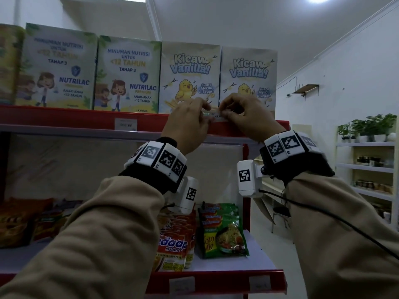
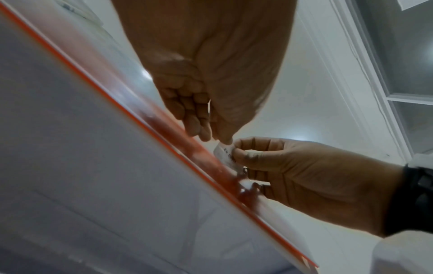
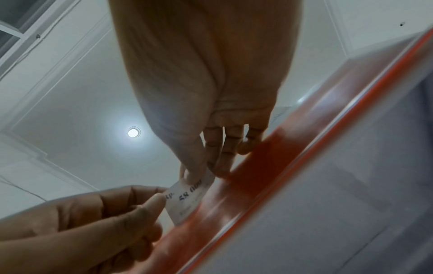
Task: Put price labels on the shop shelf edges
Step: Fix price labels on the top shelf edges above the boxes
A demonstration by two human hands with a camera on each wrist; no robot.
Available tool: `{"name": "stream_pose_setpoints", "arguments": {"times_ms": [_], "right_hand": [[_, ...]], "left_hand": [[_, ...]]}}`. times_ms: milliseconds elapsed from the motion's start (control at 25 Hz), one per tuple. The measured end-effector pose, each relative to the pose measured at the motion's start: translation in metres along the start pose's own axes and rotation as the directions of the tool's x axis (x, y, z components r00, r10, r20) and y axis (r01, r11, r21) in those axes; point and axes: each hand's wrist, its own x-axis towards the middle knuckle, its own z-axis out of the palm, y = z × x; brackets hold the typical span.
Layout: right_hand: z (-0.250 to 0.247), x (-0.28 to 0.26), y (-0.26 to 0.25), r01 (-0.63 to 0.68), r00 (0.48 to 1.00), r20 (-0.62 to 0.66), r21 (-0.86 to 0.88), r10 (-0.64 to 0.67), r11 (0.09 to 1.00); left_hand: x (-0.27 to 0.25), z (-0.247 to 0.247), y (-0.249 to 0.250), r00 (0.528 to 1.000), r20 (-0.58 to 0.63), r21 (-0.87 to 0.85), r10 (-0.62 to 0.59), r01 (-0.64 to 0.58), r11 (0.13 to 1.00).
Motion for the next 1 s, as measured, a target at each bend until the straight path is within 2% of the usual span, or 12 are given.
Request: {"name": "stream_pose_setpoints", "arguments": {"times_ms": [120,320,520,1000], "right_hand": [[-0.002,-0.002,0.0,0.027,0.997,0.073,-0.015,-0.026,1.0],[-0.012,-0.005,0.001,0.001,0.988,0.154,-0.095,0.014,0.995],[-0.015,-0.004,-0.003,-0.004,0.973,0.226,-0.205,0.052,0.979],[-0.015,-0.003,-0.009,-0.007,0.961,0.263,-0.292,0.087,0.956]], "left_hand": [[0.002,0.004,-0.001,1.0,0.0,0.028,-0.016,0.016,0.999],[0.002,0.004,-0.004,1.0,-0.004,0.058,-0.019,0.02,0.998],[0.004,-0.002,-0.002,0.998,0.069,0.099,-0.001,-0.006,0.995],[0.004,-0.002,0.001,0.992,0.126,0.159,-0.025,0.004,0.987]]}}
